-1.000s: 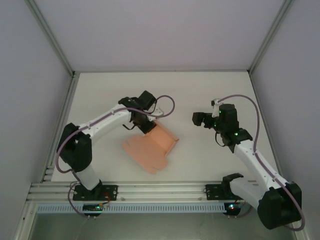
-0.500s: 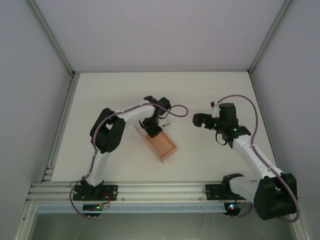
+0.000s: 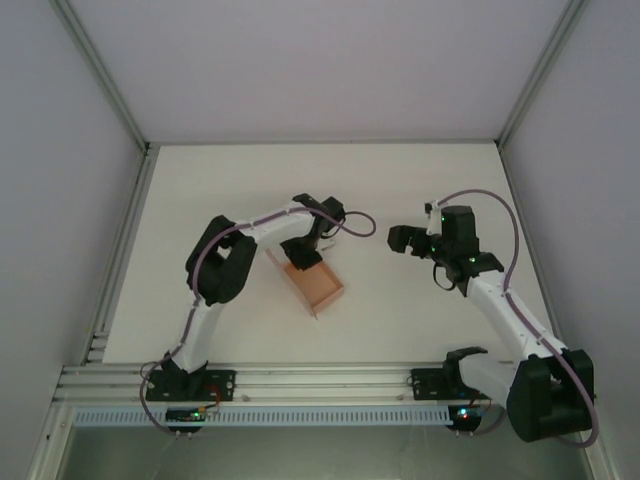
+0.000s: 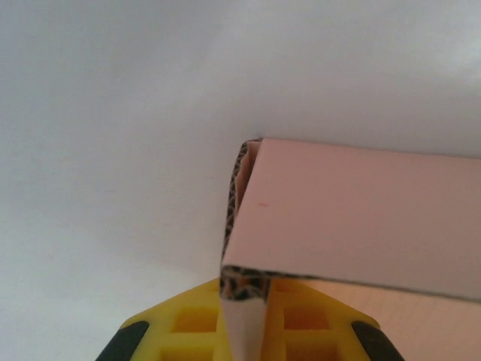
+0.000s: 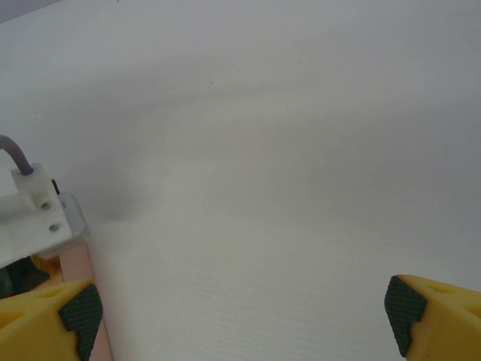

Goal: Assemble paper box

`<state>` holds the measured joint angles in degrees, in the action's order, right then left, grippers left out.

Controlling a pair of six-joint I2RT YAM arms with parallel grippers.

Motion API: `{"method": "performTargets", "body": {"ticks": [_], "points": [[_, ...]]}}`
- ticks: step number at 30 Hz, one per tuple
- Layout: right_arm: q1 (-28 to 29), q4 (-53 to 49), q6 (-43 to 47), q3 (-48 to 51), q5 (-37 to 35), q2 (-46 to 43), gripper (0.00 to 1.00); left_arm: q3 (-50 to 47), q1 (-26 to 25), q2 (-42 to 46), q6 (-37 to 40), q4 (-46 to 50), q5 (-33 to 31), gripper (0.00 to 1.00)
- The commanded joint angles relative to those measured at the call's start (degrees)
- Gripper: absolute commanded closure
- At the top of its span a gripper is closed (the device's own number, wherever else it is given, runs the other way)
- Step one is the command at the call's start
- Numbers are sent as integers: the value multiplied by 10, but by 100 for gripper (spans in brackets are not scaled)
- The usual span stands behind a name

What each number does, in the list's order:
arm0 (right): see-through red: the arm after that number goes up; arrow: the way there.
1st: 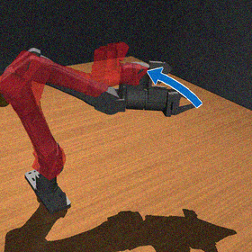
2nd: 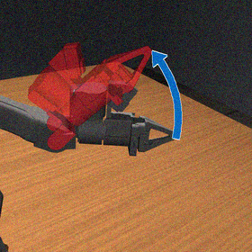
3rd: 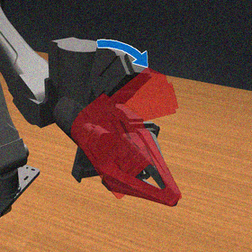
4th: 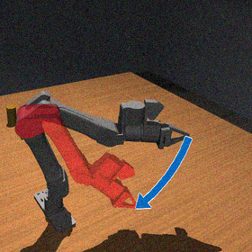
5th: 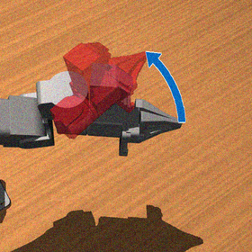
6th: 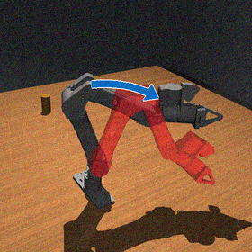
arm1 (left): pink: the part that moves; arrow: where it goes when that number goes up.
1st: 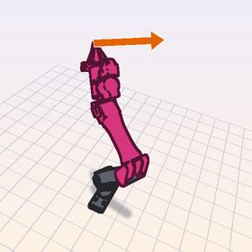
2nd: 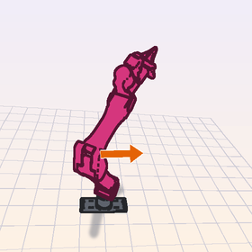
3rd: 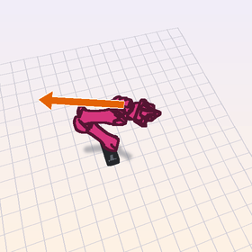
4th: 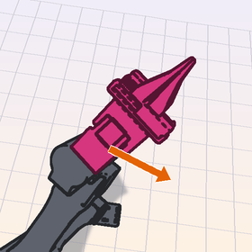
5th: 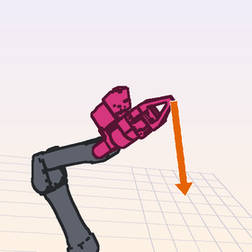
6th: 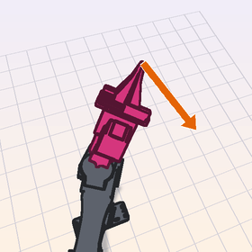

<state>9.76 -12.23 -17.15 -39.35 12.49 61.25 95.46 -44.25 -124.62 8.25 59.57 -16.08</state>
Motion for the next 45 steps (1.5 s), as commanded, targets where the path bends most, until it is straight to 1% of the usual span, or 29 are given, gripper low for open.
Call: {"method": "performTargets", "body": {"ticks": [1, 2, 4, 5, 6, 9, 11, 13, 14, 15, 19, 20, 22, 23, 24, 25, 27, 29, 31, 32, 35, 38, 39, 40, 41, 44, 45], "points": [[-6, 1, -5, 4, 4, -13, 1, -44, -16, -22, -20, -98, -164, 100], [-5, 1, -5, 5, 5, -13, 1, -60, -25, -22, -5, -126, -186, 100], [-7, -2, -5, 4, 5, -15, 1, -110, -49, -19, 38, -206, -250, 100], [-7, -2, -6, 5, 5, -15, 1, -125, -58, -19, 55, -231, -267, 100], [-8, -3, -8, 5, 4, -17, 1, -135, -60, -19, 62, -247, -268, 100], [-10, -1, -9, 7, 7, -18, 1, -134, -54, -3, 56, -255, -195, 100], [-11, -2, -9, 6, 7, -19, 1, -134, -48, 14, 86, -278, -153, 100], [-11, -2, -9, 7, 9, -19, 1, -115, -45, 17, 124, -292, -129, 75], [-11, -2, -9, 7, 11, -18, 1, -105, -43, 19, 146, -298, -120, 63], [-12, -2, -9, 8, 14, -18, 1, -92, -43, 21, 161, -294, -123, 54], [-15, -6, -9, 4, 23, -17, 1, -38, -42, 53, 196, -238, -47, 35], [-15, -5, -7, 4, 21, -18, 1, -33, -41, 69, 212, -222, -22, 33], [-17, -2, -6, 6, 16, -17, 1, -28, -42, 100, 236, -201, 8, 21], [-19, -3, -5, 5, 17, -16, 1, -26, -42, 117, 241, -195, 16, 18], [-20, -1, -4, 5, 18, -14, 1, -24, -42, 132, 245, -191, 21, 11], [-21, 0, -4, 5, 21, -12, 1, -21, -42, 148, 248, -184, 26, 1], [-22, 8, -4, 5, 23, -3, 1, -14, -42, 179, 245, -182, 31, 0], [-22, 24, -1, 4, 34, 13, 1, -19, -36, 215, 229, -203, 18, 0], [-20, 48, 41, -6, 45, 37, 1, -26, -24, 252, 188, -227, -7, 0], [-16, 56, 49, -11, 62, 52, 1, -31, -16, 271, 158, -237, -17, 1], [11, 59, 117, -54, 121, 112, 1, -69, 31, 334, 44, -246, 7, 1], [73, 35, 242, -117, 163, 189, 1, -146, 96, 397, -79, -262, 7, 0], [99, 12, 297, -149, 179, 223, 1, -181, 126, 420, -116, -265, 27, 1], [117, -14, 362, -181, 209, 257, 1, -219, 153, 442, -147, -270, 45, 1], [134, -45, 430, -216, 225, 293, 1, -260, 178, 464, -177, -293, 58, 1], [192, -154, 586, -333, 149, 391, 1, -376, 255, 536, -251, -331, 98, 1], [206, -187, 615, -371, 133, 423, 1, -411, 284, 559, -278, -339, 115, 1]]}}
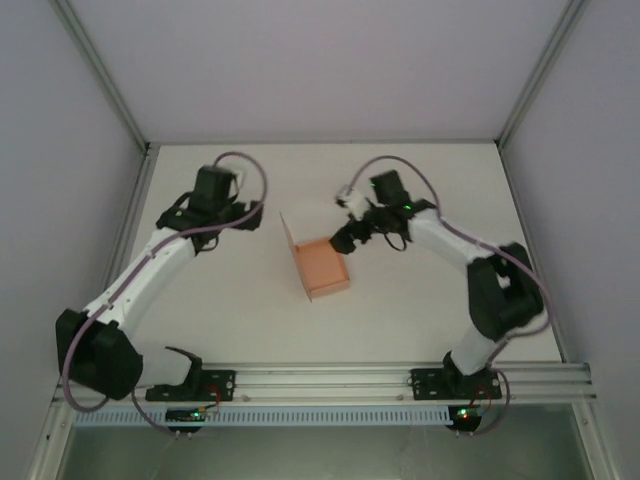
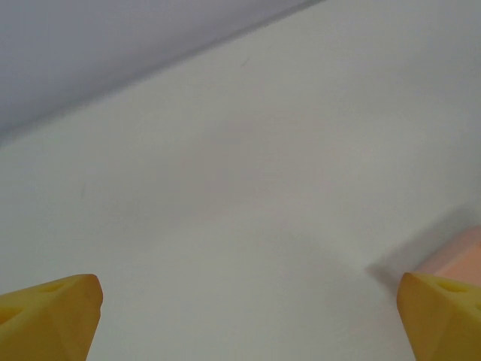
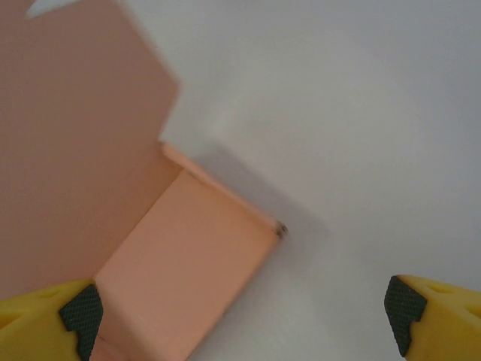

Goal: Assemble paper box

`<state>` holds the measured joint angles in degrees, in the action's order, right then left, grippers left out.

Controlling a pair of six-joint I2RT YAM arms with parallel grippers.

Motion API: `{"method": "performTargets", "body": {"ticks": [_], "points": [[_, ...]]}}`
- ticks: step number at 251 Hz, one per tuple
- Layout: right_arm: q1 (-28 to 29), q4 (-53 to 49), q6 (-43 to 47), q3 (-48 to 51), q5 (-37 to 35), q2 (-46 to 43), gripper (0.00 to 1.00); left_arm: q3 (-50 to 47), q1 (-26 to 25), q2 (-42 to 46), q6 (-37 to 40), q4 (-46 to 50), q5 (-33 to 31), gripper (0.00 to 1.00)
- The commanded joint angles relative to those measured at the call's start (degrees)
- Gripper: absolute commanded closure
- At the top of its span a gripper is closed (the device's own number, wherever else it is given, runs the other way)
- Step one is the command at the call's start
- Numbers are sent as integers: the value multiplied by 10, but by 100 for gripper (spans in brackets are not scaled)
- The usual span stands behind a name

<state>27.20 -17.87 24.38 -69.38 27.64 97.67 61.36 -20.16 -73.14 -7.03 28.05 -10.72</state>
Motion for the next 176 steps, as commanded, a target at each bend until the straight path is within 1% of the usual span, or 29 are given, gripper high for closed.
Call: {"method": "performTargets", "body": {"ticks": [1, 9, 24, 42, 69, 100, 108, 124, 131, 141, 154, 176], "points": [[38, -162, 213, -105, -13, 88, 1, -102, 68, 64, -144, -32, 81, 1], [42, -192, 224, -140, -15, 116, 3, -128, 90, 81, -157, -35, 97, 1], [45, -226, 244, -196, -45, 165, 8, -165, 120, 111, -171, -38, 112, 1], [53, -259, 260, -244, -68, 212, 12, -187, 124, 135, -177, -42, 98, 1], [69, -262, 253, -284, -113, 260, 20, -191, 124, 138, -182, -56, 94, 1], [77, -220, 204, -294, -141, 284, 40, -172, 125, 115, -179, -45, 95, 1], [78, -203, 184, -289, -147, 283, 45, -169, 125, 109, -176, -42, 98, 1], [79, -170, 132, -273, -172, 275, 63, -167, 124, 101, -172, -45, 100, 1], [79, -139, 106, -258, -188, 267, 68, -167, 125, 99, -171, -48, 99, 1], [80, -104, 68, -237, -213, 255, 69, -170, 125, 95, -168, -54, 98, 0], [80, -75, 2, -209, -237, 238, 76, -174, 125, 90, -163, -66, 93, 1], [82, -73, -102, -183, -302, 215, 76, -174, 125, 79, -158, -76, 90, 1]]}}
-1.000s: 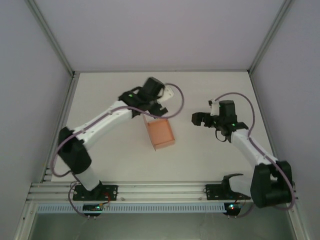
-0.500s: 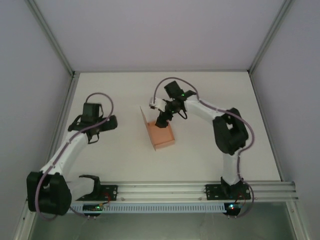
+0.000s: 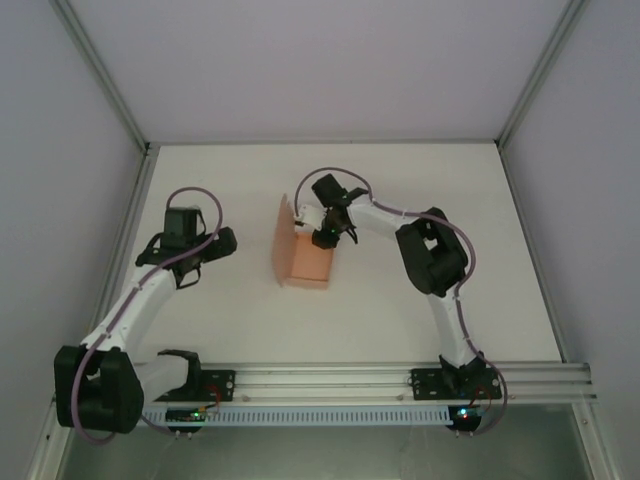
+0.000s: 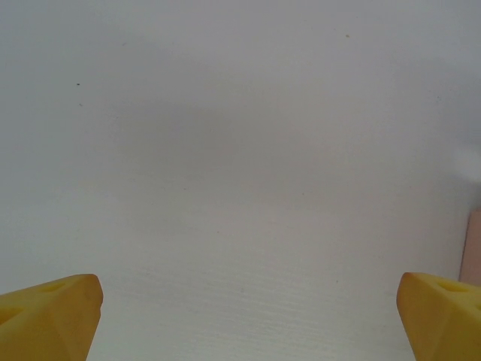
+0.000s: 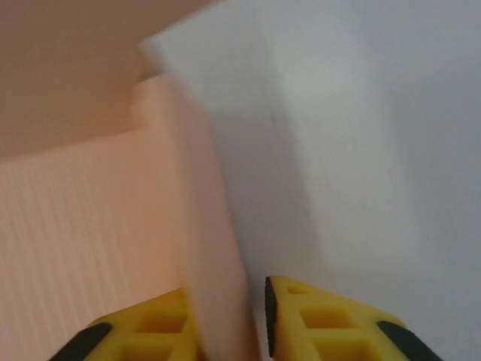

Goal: Assemble paper box

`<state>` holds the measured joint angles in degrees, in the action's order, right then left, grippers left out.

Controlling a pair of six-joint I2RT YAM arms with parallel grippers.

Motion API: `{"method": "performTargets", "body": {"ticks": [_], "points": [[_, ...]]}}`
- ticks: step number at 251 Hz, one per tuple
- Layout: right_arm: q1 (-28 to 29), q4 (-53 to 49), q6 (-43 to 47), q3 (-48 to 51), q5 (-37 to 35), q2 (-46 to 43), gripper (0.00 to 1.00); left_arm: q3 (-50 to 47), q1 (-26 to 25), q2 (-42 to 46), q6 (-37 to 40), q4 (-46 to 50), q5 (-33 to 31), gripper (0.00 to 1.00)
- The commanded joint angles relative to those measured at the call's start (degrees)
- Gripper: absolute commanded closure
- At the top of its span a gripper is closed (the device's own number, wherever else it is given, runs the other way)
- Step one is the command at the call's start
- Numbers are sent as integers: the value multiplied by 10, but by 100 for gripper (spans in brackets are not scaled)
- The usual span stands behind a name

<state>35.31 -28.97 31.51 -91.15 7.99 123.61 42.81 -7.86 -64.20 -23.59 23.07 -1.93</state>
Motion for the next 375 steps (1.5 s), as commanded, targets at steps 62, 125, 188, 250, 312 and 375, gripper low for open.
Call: {"method": "performTargets", "body": {"ticks": [62, 125, 188, 250, 312, 375], "points": [[7, -93, -574, 84, -233, -88, 78, 33, 2, -49, 4, -42, 10, 1], [47, -98, -735, 173, -193, -152, 68, 52, 1, -84, 6, -57, 44, 1], [54, -91, -726, 190, -218, -198, 58, 56, -16, -99, 49, -94, 124, 0], [43, -69, -547, 209, -292, -309, 11, 91, -78, -121, 216, -133, 241, 0], [-27, 57, -158, 248, -156, -347, 1, 222, -82, -248, 370, -65, 348, 0], [-126, -16, -39, 124, 78, -255, 4, 409, -84, -416, 482, 95, 405, 8]]}}
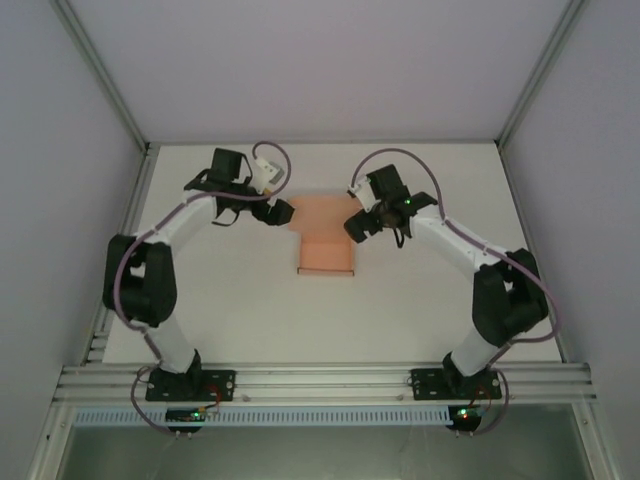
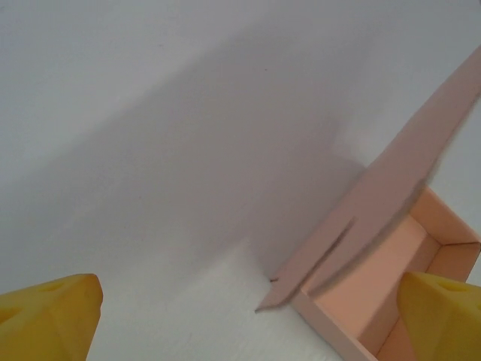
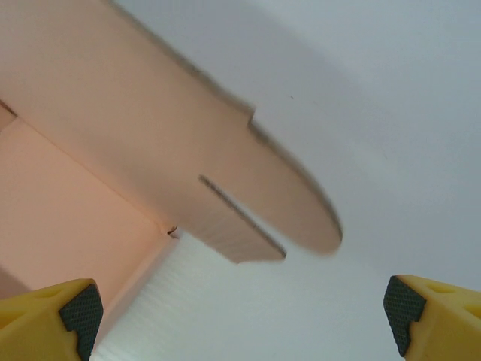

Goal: Assemble paper box

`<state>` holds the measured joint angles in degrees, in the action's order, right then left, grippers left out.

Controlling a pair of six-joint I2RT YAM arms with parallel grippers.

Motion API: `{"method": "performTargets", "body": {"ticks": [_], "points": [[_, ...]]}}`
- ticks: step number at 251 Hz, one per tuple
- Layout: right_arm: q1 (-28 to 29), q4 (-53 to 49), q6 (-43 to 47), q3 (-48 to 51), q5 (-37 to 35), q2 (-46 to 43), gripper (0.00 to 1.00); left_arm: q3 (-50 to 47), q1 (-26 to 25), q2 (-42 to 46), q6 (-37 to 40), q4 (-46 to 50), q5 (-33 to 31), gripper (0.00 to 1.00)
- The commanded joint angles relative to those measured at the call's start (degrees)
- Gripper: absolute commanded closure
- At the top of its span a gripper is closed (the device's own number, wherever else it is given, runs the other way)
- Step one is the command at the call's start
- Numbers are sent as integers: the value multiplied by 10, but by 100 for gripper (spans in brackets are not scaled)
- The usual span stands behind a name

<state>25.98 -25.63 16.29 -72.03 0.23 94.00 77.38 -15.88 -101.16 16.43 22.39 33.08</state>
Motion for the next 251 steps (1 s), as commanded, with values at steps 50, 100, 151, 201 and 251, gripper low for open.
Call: {"method": "performTargets", "body": {"ticks": [50, 100, 151, 201, 251], "points": [[-48, -125, 153, -128, 197, 96, 39, 119, -12, -91, 117, 154, 72, 37], [-55, -119, 153, -124, 224, 106, 58, 140, -24, -108, 130, 171, 73, 53], [-56, -132, 153, -134, 224, 107, 74, 153, -38, -116, 157, 200, 70, 64], [-56, -161, 162, -150, 211, 119, 91, 162, -46, -114, 155, 210, 42, 86], [-46, -129, 126, -148, 155, 112, 97, 147, -71, -99, 78, 157, -84, 100]]}}
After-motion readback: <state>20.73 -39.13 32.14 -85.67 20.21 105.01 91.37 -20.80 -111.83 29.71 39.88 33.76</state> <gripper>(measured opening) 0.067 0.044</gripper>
